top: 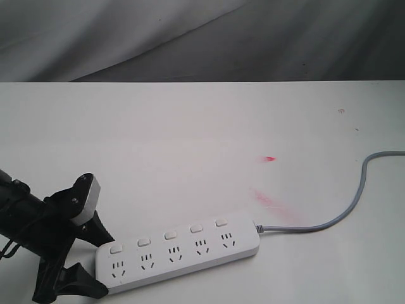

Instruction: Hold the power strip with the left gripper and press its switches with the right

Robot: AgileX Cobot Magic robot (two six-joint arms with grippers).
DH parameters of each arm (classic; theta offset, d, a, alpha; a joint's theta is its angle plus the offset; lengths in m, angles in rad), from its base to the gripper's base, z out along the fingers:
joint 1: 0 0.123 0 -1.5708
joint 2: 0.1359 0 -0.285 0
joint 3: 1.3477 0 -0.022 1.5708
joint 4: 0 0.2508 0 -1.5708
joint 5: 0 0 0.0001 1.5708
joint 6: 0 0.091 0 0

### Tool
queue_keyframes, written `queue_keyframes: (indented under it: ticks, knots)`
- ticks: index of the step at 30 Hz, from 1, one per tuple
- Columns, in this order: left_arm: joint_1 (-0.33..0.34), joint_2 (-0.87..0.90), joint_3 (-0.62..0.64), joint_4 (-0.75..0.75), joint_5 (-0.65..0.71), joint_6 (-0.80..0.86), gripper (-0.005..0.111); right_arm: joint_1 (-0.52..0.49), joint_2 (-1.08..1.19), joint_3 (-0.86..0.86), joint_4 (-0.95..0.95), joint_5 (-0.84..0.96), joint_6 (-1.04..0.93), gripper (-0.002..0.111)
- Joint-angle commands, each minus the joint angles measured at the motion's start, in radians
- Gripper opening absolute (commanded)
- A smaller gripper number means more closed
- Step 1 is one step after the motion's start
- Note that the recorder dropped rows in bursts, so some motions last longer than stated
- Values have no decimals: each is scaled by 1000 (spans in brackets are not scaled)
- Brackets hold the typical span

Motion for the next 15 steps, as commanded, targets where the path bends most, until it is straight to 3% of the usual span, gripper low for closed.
queue_keyframes:
  ticks: [1,5,10,15]
  knots:
    - [-5,12,0,32,-43,-8,55,-1,197,-188,-16,188,-145,0]
    - [-5,12,0,32,-43,-8,55,-1,339,-335,109,289,-381,0]
    - [-5,12,0,32,-43,-8,55,-1,504,-502,478,525,-880,0]
    - [-5,12,0,32,-43,-8,55,-1,674,-597,662,760,-1095,0]
